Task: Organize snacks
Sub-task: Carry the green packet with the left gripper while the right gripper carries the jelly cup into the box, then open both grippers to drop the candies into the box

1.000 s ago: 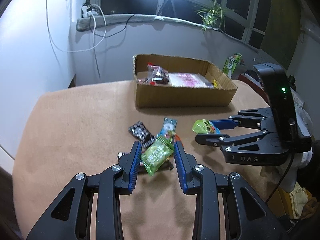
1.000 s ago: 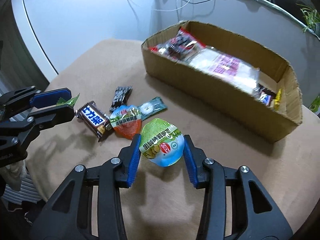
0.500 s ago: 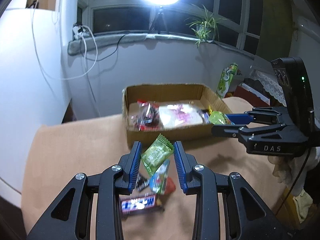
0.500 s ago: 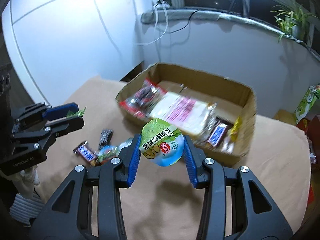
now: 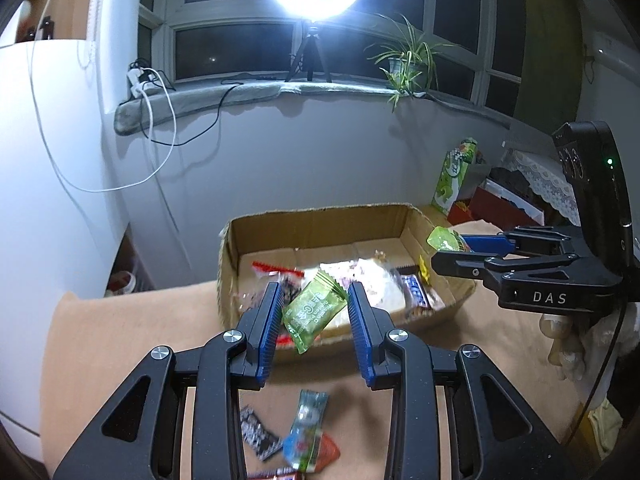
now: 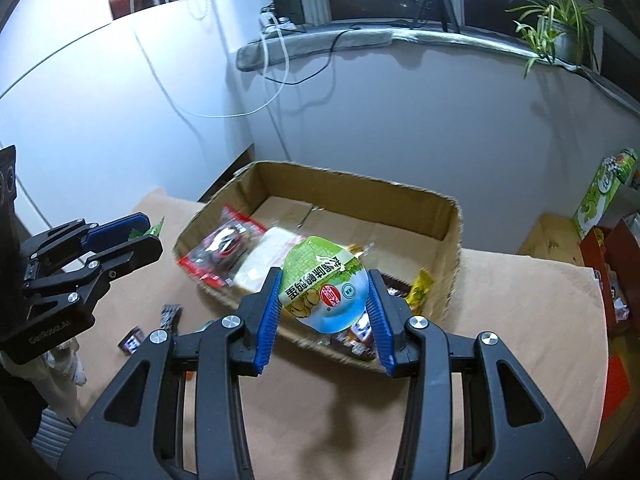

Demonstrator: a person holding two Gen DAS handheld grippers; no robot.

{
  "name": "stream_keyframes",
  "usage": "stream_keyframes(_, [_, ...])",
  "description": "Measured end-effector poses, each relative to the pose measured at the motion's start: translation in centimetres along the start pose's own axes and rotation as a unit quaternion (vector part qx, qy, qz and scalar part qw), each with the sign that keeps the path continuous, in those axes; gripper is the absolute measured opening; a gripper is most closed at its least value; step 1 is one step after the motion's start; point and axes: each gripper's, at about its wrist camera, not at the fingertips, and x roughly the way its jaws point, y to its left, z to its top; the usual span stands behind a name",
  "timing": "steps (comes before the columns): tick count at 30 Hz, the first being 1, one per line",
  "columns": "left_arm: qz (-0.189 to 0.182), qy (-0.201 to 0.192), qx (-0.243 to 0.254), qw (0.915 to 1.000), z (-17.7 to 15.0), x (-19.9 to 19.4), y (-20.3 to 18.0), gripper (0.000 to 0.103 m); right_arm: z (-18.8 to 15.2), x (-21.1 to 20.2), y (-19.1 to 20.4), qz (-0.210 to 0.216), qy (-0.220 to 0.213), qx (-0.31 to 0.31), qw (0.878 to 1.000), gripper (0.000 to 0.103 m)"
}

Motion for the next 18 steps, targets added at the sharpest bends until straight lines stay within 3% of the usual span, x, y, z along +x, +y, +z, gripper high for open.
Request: stream_keyframes(18, [-0.001, 0.034, -0.014, 0.9993, 1.1, 4.9, -0.3, 0.032, 0.4, 3.4, -3.1, -0.01, 0.022, 0.034, 0.999, 0.046])
